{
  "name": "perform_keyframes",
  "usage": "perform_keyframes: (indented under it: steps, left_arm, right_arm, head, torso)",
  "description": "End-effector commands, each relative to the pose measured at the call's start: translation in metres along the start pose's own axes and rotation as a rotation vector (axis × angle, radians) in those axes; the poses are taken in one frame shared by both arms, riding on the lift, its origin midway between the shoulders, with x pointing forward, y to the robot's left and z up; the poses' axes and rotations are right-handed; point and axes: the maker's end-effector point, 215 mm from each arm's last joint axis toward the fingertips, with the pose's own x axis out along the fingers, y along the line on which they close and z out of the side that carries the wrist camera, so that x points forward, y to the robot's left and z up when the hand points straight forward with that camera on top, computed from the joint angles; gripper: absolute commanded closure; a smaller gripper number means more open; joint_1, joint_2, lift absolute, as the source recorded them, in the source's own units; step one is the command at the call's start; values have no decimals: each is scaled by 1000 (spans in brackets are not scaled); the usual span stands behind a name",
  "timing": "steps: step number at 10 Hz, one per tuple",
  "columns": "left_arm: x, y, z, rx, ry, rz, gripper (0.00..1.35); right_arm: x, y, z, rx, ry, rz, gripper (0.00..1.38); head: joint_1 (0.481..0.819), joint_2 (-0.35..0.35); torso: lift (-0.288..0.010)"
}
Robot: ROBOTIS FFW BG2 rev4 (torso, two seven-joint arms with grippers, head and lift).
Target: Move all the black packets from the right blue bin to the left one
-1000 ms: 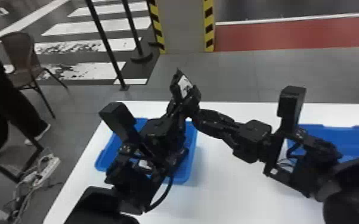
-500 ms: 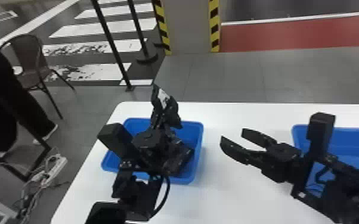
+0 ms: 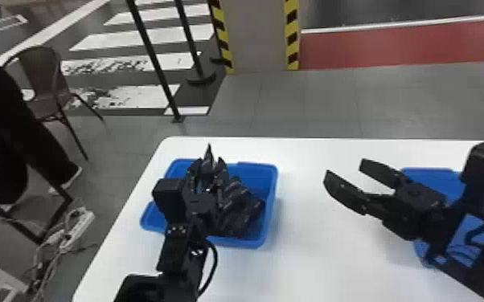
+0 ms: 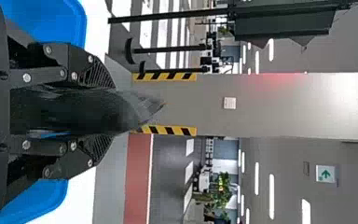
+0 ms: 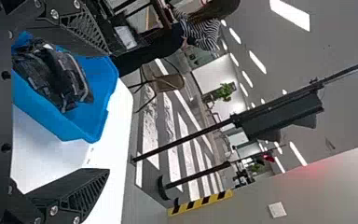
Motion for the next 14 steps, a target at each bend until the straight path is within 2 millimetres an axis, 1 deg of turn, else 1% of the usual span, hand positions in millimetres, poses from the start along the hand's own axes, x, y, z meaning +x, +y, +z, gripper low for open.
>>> perform_keyframes:
  steps: [1, 2, 3, 4, 5, 6, 7, 8, 9, 11, 12, 13, 14]
  left_arm:
    - [-2, -3, 21, -21, -72, -16, 61]
    - [-6, -8, 37, -43, -129, -30, 85]
    - [-9, -18, 56, -77, -191, -54, 99]
    - [-15, -26, 85, -95, -283, -73, 87]
    - [-25, -35, 107, -120, -361, -109, 45]
    - [-40, -41, 122, -146, -423, -124, 9]
    - [-63, -39, 127, -154, -440, -120, 7]
    - [-86, -36, 128, -134, -419, -116, 7]
    - [-104, -35, 124, -102, -367, -120, 7]
    - [-137, -35, 109, -80, -284, -128, 27]
    - [-143, -33, 93, -65, -238, -120, 36]
    - [-143, -27, 85, -34, -213, -96, 36]
    - [-140, -17, 74, 18, -181, -70, 36]
  right_arm:
    - [-12, -2, 25, -54, -46, -25, 154]
    - [-24, -14, 39, -101, -62, -68, 154]
    - [-39, -24, 49, -138, -75, -119, 154]
    - [-53, -28, 56, -161, -86, -163, 156]
    - [-72, -29, 67, -199, -111, -220, 156]
    - [-93, -29, 76, -242, -134, -274, 156]
    - [-113, -23, 90, -283, -182, -336, 156]
    - [-137, -20, 104, -336, -217, -416, 156]
    - [-157, -26, 104, -355, -217, -486, 150]
    - [-189, -41, 89, -359, -195, -586, 150]
    - [-201, -49, 78, -358, -170, -625, 150]
    - [-204, -53, 67, -352, -146, -634, 148]
    - [-205, -59, 54, -345, -119, -643, 148]
  head:
    - [695, 266]
    - [695, 261]
    - [695, 244]
    - [695, 211]
    - [695, 179]
    - [693, 147]
    - [688, 132]
    - [686, 106]
    - [691, 86]
    - [695, 56]
    - [695, 30]
    - [695, 10]
    - [695, 5]
  torso:
    - [-110]
    - [-110]
    - [-110]
    - [-110]
    - [-110]
    - [-110]
    - [-110]
    - [-110]
    - [-110]
    - [-110]
    - [-110]
    - [-110]
    - [-110]
